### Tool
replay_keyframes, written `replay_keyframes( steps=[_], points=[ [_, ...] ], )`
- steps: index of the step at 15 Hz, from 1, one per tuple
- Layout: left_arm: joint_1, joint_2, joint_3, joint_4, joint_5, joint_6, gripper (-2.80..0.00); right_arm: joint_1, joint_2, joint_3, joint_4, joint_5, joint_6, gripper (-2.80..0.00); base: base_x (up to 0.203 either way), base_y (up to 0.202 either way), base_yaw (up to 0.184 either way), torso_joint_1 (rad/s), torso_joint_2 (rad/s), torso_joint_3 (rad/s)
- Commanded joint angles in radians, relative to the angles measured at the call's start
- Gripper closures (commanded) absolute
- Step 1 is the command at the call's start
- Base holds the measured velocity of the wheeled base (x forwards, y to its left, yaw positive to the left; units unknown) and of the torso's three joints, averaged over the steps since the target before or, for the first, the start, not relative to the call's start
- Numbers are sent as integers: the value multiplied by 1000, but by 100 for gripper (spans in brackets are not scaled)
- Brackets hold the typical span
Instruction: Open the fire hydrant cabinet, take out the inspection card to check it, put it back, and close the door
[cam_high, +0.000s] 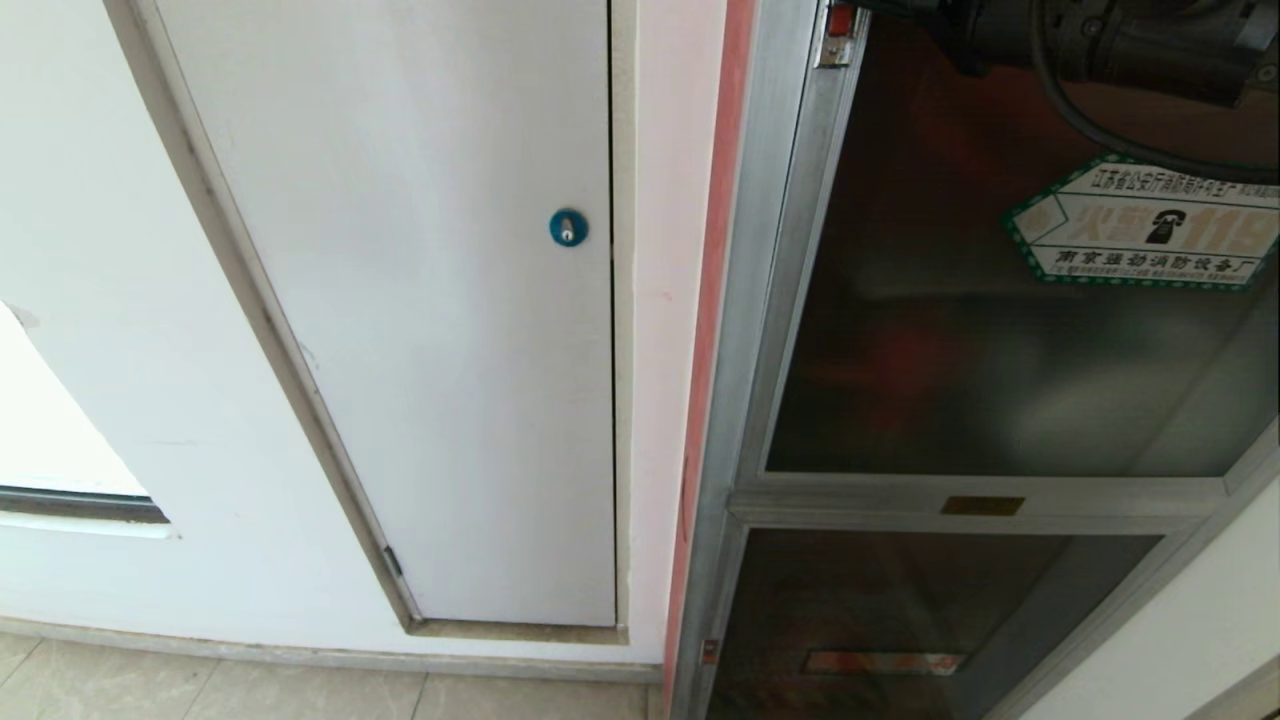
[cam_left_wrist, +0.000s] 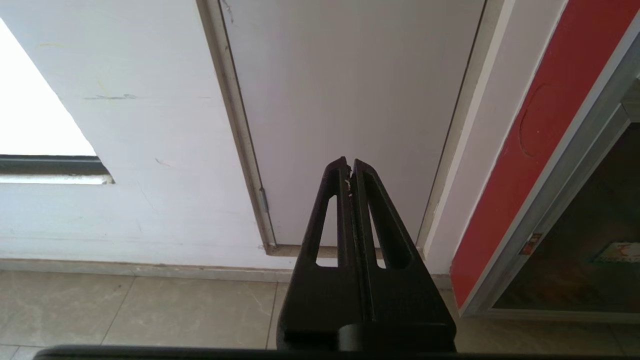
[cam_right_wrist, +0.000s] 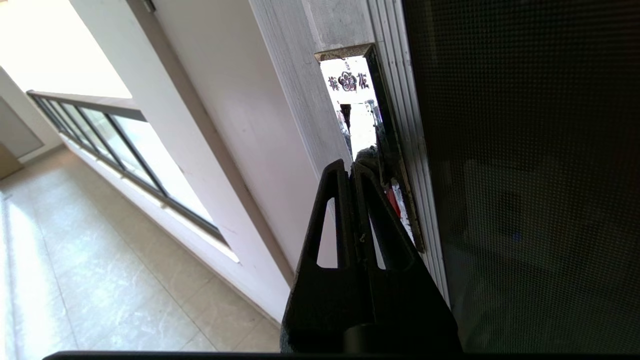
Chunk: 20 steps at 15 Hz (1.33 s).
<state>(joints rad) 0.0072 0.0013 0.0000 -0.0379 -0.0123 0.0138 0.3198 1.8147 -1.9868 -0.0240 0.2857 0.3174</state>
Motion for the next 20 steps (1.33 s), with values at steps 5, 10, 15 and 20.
replay_keyframes(
  steps=[5,10,15,20],
  points=[
    [0,0,14,0,0,0,0,-21,8,0,-1,0,3,0,0,0,0,0,0,0],
    [0,0,14,0,0,0,0,-21,15,0,-1,-3,2,0,0,0,0,0,0,0],
    [0,0,14,0,0,0,0,-21,26,0,4,-7,2,0,0,0,0,0,0,0],
    [0,0,14,0,0,0,0,-25,35,0,4,-13,2,0,0,0,0,0,0,0]
  ],
)
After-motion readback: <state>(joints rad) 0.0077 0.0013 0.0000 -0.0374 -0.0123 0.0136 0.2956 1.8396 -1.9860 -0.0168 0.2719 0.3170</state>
